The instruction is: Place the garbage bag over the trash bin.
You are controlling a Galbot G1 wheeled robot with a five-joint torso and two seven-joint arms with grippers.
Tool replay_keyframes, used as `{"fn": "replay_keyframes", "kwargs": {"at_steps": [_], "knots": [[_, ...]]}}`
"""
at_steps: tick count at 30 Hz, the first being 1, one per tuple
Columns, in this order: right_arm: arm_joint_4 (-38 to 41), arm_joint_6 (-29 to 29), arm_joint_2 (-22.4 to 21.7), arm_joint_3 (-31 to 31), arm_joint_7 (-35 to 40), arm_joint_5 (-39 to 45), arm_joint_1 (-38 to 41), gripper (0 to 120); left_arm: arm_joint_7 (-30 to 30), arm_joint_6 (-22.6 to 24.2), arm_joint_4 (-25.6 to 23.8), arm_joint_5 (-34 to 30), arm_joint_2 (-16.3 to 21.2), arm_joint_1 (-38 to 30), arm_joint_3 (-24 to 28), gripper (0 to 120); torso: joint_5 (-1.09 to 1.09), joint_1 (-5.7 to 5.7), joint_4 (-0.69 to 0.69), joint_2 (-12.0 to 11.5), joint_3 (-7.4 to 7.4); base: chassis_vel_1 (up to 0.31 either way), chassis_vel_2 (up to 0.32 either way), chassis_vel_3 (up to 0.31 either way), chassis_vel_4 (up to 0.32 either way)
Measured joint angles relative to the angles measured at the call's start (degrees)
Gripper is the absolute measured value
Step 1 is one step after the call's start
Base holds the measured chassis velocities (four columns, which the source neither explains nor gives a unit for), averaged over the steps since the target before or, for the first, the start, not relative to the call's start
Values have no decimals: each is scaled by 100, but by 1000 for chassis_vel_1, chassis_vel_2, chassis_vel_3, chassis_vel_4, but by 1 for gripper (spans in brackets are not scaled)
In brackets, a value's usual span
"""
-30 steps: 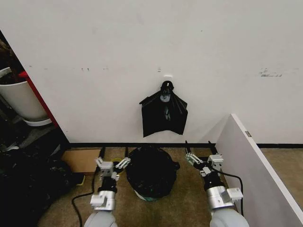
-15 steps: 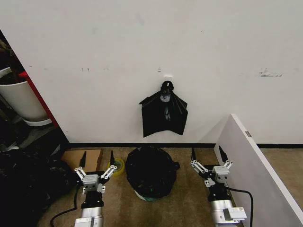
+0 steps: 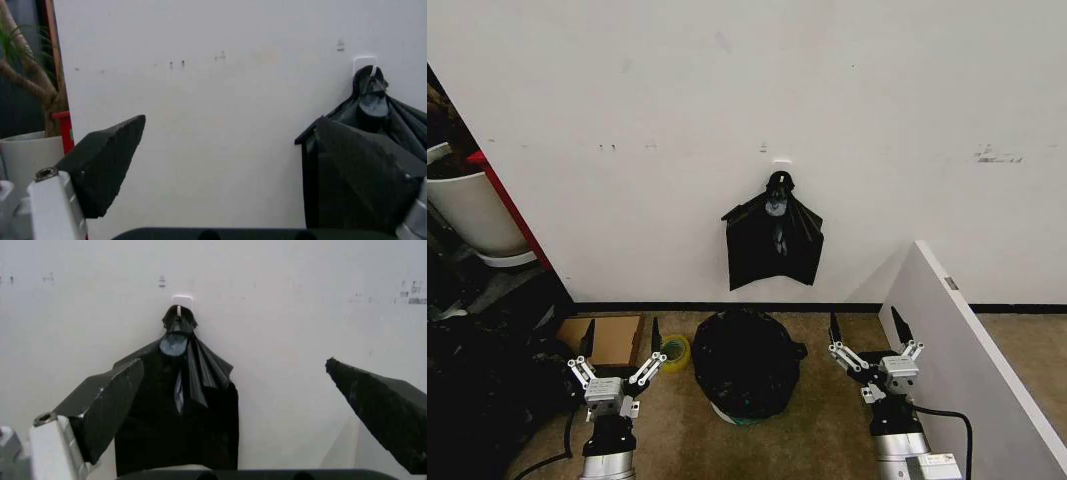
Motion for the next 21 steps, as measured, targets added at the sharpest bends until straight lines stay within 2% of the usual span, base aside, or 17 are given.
{"fn": "replay_keyframes", "kwargs": {"at_steps": [21], "knots": [[-1,-16,-4,-4,-4,15,12,100,1,10,15,-17,6,-20,13,100,0,0,0,0,0,0,0,0,0]]}}
